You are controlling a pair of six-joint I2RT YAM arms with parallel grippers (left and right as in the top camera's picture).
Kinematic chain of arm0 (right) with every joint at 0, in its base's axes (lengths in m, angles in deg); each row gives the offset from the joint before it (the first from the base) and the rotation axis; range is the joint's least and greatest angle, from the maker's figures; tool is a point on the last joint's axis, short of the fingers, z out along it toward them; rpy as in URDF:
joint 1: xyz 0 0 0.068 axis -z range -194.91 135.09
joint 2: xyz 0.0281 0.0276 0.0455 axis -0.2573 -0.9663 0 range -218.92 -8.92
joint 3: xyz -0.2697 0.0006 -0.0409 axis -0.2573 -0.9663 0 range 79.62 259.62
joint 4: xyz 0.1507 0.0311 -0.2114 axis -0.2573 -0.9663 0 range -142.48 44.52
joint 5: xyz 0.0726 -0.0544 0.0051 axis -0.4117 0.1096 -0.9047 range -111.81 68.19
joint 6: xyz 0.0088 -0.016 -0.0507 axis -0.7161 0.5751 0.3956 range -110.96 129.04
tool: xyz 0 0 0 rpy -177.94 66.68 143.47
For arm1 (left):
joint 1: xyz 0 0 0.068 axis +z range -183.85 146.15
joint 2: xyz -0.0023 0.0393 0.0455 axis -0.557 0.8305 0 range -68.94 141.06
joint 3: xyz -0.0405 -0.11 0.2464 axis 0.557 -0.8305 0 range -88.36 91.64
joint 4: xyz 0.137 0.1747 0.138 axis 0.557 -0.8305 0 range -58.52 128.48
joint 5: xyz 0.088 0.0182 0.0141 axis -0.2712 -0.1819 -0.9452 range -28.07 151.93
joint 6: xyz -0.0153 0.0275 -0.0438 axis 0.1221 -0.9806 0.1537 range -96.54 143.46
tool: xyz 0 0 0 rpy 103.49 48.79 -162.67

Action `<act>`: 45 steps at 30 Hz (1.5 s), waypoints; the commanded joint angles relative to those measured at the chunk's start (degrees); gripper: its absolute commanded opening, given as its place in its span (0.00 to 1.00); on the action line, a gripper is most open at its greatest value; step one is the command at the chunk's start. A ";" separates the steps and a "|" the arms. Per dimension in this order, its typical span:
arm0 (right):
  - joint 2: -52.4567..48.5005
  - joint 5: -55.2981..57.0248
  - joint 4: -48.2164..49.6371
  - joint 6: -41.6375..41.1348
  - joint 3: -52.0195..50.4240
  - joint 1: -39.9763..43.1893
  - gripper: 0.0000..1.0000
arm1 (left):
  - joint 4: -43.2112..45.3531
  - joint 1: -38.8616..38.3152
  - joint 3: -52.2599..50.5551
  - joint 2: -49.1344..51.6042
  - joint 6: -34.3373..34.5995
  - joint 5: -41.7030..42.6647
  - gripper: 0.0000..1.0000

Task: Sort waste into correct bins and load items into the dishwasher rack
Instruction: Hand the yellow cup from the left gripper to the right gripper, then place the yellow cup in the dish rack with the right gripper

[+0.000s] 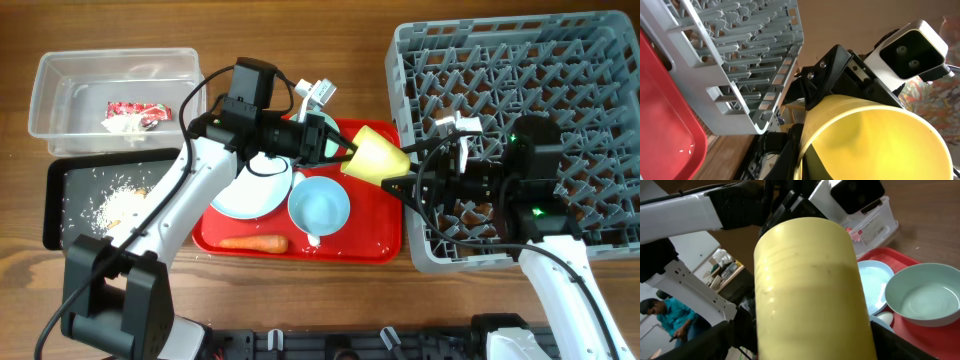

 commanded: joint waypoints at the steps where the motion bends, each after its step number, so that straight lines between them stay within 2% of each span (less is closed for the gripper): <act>1: -0.37 -1.70 0.26 -0.24 1.07 -0.92 0.81 | 0.83 -0.20 0.39 -0.63 0.37 -0.20 0.04; 6: -0.37 1.11 -0.46 -0.22 1.07 -0.92 0.70 | 1.14 -0.20 0.39 -0.63 1.42 -0.31 0.04; 11: -0.37 4.50 -1.64 -0.26 1.07 -0.92 0.66 | 1.42 -0.20 0.39 -0.63 1.40 -3.10 0.05; 13: -0.37 12.26 -5.25 -0.22 1.07 -0.92 0.64 | 0.79 -0.15 0.39 -0.63 1.36 -7.39 0.36; 14: -0.37 15.63 -6.69 -0.20 1.07 -0.92 0.63 | 0.04 0.02 0.39 -0.63 1.36 -9.27 0.41; 16: 0.00 23.96 -9.66 -0.24 1.07 -0.92 0.60 | -2.29 0.44 0.39 -0.66 1.20 -14.86 0.45; 17: 1.75 29.20 -11.58 -0.26 1.09 -0.92 0.58 | -7.76 1.64 0.39 -0.70 -0.02 -24.24 0.52; 19: 4.61 36.26 -15.82 -0.28 2.23 -0.92 0.57 | -12.98 3.80 0.39 -1.16 -2.27 -30.99 0.61; 22: 7.89 51.60 -31.10 -1.97 11.10 -0.59 0.57 | -21.40 9.05 0.39 -4.70 -7.17 -41.68 0.64; 26: 5.18 60.52 -47.69 -2.12 27.74 4.76 0.57 | -28.33 13.94 0.39 -13.33 -7.72 -56.85 0.65; 30: -2.54 65.20 -58.45 -2.14 38.53 14.25 0.57 | -30.62 14.40 0.39 -19.54 -7.69 -60.89 0.66; 33: -9.11 69.07 -61.48 -3.23 41.44 23.10 0.58 | -31.43 14.12 0.39 -20.24 -7.69 -60.92 0.66; 39: -18.86 72.32 -59.63 -7.58 41.53 39.74 0.58 | -31.95 14.12 0.39 -20.24 -7.69 -60.89 0.66; 45: -25.77 73.96 -59.65 -7.76 41.44 42.07 0.59 | -32.02 14.12 0.39 -20.24 -7.69 -60.89 0.65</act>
